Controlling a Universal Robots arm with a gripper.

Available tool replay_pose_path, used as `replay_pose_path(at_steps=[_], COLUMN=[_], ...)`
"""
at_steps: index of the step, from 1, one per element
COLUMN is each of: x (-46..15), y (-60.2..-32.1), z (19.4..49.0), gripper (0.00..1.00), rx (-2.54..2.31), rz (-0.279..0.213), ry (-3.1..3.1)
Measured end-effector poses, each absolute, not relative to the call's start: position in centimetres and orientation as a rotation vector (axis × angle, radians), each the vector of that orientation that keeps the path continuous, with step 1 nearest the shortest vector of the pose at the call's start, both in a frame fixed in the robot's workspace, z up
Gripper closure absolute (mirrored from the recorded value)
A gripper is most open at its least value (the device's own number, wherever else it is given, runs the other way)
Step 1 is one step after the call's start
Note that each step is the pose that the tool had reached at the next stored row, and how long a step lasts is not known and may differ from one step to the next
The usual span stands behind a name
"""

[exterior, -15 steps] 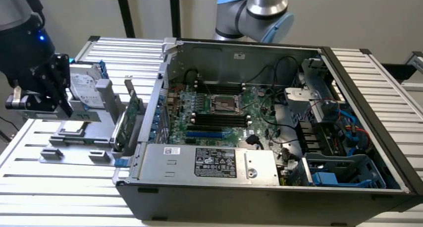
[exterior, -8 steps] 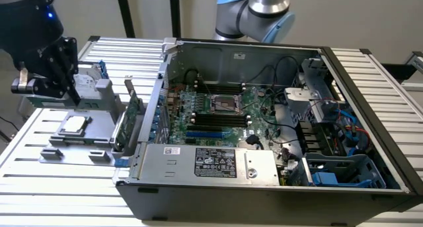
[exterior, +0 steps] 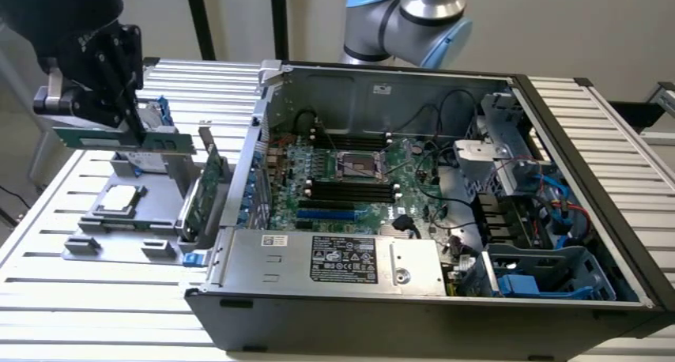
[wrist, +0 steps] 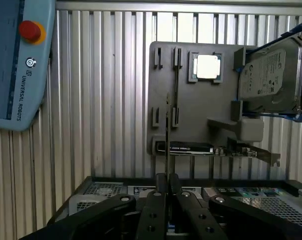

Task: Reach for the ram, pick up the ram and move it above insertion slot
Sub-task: 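Pick up the ram and move it above insertion slot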

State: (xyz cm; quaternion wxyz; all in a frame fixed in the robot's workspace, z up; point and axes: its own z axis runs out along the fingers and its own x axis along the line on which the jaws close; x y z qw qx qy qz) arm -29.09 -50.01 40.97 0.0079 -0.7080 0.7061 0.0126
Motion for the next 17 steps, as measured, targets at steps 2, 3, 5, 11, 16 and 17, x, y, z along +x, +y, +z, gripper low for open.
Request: replay_pose_path(at_steps=[2, 3, 5, 11, 16, 17], x=[-28.3, -27.9, -27.0, -24.3, -22.0, -21.5], y=[-50.0, -50.1, -50.1, -50.1, -50.1, -50.1], z=[41.9, 42.3, 43.0, 43.8, 43.8, 43.8], gripper=[0.87, 0.87, 0.87, 0.87, 0.87, 0.87], rx=[-2.214, -2.215, -2.217, -2.219, -2.219, -2.219], rz=[0.042, 0.043, 0.045, 0.046, 0.047, 0.047], ry=[2.206, 2.205, 2.204, 2.203, 2.203, 2.203])
